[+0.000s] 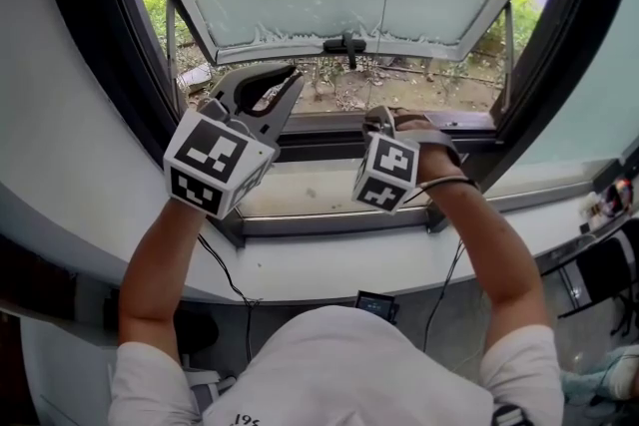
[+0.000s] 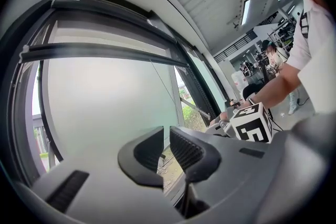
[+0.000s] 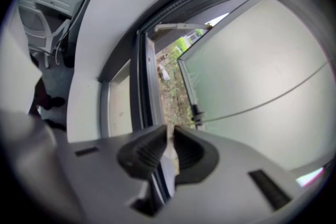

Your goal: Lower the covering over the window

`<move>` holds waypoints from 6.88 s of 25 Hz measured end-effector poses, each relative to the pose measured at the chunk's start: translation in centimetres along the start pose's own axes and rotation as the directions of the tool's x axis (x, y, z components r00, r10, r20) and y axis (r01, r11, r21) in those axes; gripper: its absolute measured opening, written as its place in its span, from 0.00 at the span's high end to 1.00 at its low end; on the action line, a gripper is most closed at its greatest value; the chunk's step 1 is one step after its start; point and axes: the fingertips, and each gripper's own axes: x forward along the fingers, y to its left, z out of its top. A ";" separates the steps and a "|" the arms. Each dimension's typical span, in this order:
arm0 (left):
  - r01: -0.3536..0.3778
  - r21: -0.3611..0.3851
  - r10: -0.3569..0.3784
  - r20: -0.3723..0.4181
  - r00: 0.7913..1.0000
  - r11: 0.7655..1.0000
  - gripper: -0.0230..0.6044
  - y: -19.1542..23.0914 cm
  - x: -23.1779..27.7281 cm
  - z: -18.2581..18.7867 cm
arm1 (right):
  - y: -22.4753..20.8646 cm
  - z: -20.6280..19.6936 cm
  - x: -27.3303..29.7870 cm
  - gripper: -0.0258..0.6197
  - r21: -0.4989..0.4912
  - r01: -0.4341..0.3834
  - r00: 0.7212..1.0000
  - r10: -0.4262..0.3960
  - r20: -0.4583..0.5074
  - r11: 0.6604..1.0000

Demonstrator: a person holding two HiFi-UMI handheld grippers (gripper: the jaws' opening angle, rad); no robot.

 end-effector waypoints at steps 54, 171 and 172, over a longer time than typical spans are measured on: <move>-0.119 0.712 0.319 -0.154 0.935 0.692 0.61 8.3 4.6 3.6 | 11.5 -3.0 4.4 0.88 0.114 -0.033 0.999 0.037 -0.032 0.993; 0.424 0.382 0.022 -0.763 0.646 0.821 0.63 -4.9 2.9 -22.9 | 1.2 -9.3 4.2 0.75 -0.122 0.060 0.986 -0.078 -0.149 0.991; 0.430 0.379 0.019 -0.767 0.641 0.820 0.63 -5.1 2.9 -23.2 | 1.6 -9.3 4.4 0.74 -0.122 0.057 0.986 -0.075 -0.150 0.991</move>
